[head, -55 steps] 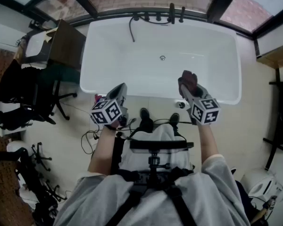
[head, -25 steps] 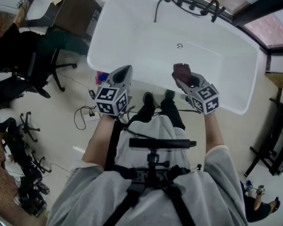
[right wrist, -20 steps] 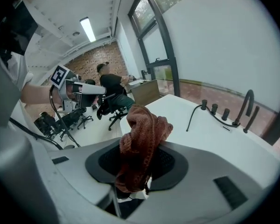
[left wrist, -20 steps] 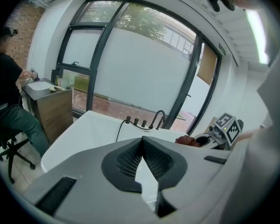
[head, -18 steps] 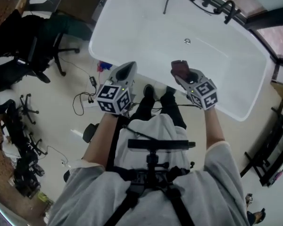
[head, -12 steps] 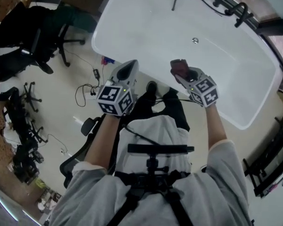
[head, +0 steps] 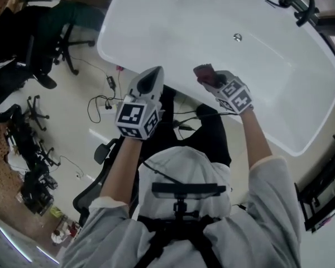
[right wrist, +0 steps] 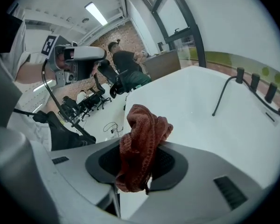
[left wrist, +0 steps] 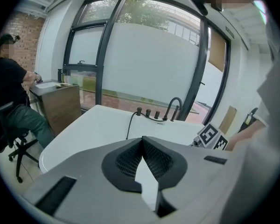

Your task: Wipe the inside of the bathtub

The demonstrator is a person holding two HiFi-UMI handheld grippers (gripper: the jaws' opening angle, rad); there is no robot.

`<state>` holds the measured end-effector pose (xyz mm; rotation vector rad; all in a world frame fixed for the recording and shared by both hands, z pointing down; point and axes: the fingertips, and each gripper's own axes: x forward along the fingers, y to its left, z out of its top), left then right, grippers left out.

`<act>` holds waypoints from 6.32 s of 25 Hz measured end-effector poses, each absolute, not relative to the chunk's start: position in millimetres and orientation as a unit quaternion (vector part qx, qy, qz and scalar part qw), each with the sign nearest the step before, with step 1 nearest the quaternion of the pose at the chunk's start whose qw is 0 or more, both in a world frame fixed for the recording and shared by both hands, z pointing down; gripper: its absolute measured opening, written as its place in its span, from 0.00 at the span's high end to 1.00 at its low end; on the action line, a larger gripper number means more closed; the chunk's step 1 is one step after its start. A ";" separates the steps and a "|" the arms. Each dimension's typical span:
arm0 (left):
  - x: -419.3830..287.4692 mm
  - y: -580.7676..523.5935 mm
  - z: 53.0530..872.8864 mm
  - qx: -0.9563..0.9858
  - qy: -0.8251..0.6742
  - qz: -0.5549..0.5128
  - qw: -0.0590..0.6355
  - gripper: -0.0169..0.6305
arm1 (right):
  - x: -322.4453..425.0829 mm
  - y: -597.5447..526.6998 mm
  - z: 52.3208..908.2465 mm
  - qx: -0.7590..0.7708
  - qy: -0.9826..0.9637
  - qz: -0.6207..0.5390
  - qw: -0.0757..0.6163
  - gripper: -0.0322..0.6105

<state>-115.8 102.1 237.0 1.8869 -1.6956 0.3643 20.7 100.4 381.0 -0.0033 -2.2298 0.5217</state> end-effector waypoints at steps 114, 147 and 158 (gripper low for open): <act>-44.3 6.4 704.4 0.781 -0.274 0.363 0.427 0.96 | 65.4 95.3 812.0 0.067 -0.607 0.517 0.600 0.77; -93.1 -16.9 755.4 0.778 -0.280 0.363 0.430 0.96 | 37.3 75.8 913.0 0.120 -0.601 0.493 0.617 0.77; -144.1 -16.2 767.2 0.759 -0.312 0.367 0.438 0.96 | -72.3 70.2 913.7 0.047 -0.649 0.494 0.576 0.77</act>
